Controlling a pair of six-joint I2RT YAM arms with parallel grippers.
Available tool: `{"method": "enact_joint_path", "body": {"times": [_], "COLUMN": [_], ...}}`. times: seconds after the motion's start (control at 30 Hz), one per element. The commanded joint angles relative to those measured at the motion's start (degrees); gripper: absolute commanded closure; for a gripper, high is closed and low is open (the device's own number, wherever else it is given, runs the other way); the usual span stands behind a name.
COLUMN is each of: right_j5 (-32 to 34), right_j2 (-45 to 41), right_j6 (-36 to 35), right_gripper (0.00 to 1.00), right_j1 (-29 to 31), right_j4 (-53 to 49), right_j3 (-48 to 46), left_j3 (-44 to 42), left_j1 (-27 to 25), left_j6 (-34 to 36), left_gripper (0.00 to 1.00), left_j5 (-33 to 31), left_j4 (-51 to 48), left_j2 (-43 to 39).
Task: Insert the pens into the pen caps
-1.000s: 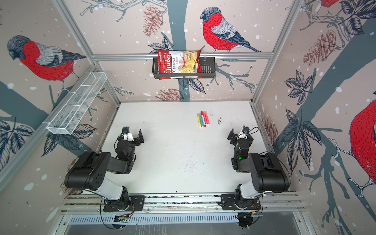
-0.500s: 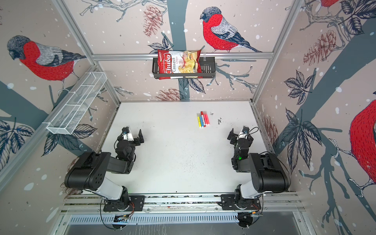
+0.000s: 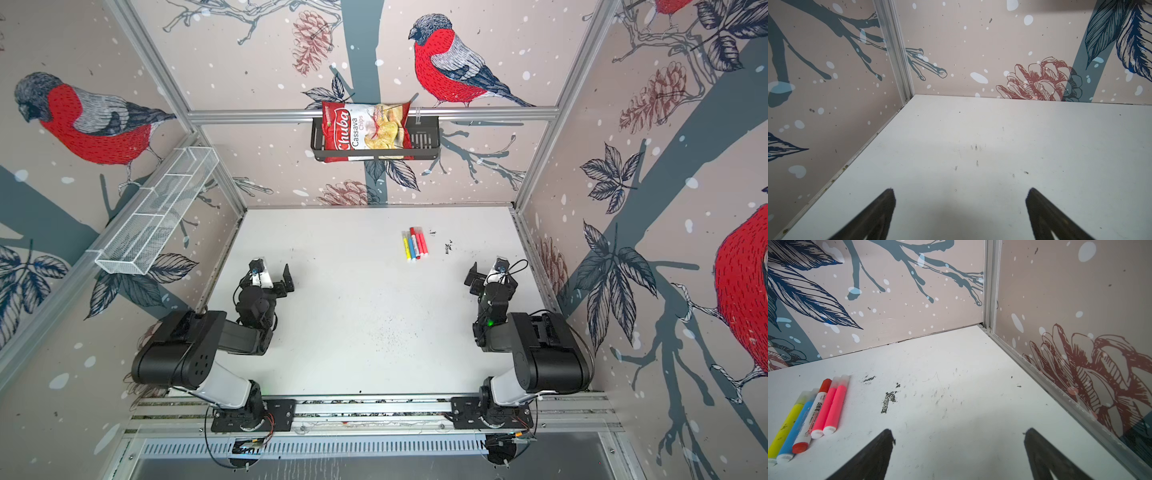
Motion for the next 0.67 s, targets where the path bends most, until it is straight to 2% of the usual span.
{"method": "enact_joint_path", "body": {"times": [0.0,0.63], "right_j5": [-0.2,-0.3], "right_j2": [-0.2,-0.1], "right_j6": [0.3,0.3], "right_gripper": [0.01,0.01], "right_j1": [0.1,0.0], "right_j4": [0.8,0.5], "right_j3": [0.2,0.5], "left_j3": [0.0,0.3], "left_j1": [0.2,0.3], "left_j6": [0.0,0.0], "left_gripper": [0.02,0.02], "left_j5": [0.6,1.0], "left_j4": [0.6,0.3], "left_j2": [-0.2,-0.1]}}
